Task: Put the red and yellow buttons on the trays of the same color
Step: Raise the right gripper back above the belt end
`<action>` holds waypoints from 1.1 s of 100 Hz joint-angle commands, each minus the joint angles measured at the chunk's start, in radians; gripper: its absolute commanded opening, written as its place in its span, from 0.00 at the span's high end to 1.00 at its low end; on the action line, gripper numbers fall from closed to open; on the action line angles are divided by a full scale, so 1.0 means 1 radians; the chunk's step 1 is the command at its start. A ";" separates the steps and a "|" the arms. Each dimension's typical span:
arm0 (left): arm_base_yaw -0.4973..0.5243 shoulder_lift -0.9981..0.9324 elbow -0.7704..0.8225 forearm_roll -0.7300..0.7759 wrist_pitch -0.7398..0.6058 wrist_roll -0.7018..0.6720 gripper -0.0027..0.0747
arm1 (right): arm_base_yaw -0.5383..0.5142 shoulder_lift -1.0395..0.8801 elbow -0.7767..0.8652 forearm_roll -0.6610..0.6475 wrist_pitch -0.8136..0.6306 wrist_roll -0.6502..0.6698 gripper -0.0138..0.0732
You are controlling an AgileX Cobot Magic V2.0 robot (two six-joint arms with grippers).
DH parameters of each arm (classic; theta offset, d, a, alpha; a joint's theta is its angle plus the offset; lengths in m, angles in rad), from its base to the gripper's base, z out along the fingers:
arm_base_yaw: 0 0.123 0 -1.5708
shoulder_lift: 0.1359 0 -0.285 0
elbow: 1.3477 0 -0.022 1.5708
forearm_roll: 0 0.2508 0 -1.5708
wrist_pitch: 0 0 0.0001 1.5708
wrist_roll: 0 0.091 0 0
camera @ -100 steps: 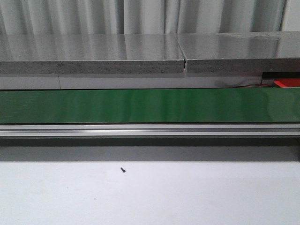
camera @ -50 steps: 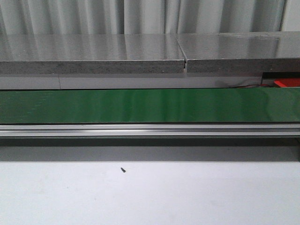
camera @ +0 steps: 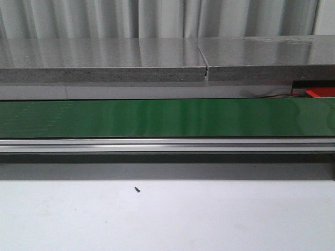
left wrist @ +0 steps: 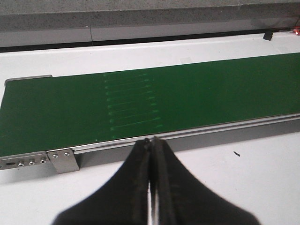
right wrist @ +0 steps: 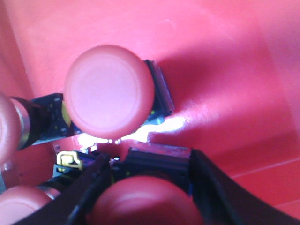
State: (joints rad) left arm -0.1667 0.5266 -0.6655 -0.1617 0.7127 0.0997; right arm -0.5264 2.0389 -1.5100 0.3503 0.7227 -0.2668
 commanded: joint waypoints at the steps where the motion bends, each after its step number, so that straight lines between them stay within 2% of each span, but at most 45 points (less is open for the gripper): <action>1: -0.008 0.001 -0.027 -0.008 -0.071 -0.004 0.99 | -0.001 -0.058 -0.034 0.029 -0.020 -0.003 0.46; 15: -0.008 0.001 -0.027 -0.008 -0.071 -0.004 0.99 | -0.001 -0.058 -0.034 0.029 -0.020 -0.004 0.45; 34: -0.008 0.001 -0.027 -0.008 -0.071 -0.004 0.99 | -0.001 -0.058 -0.034 0.029 -0.017 -0.004 0.30; 76: -0.008 0.001 -0.027 -0.008 -0.071 -0.004 0.99 | -0.001 -0.085 -0.034 0.027 -0.014 -0.005 0.30; 110: -0.008 0.001 -0.027 -0.008 -0.071 -0.004 0.99 | -0.001 -0.191 -0.031 0.019 -0.006 -0.037 0.31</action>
State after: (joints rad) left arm -0.1667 0.5266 -0.6655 -0.1617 0.7127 0.0997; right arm -0.5264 1.9456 -1.5122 0.3579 0.7366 -0.2870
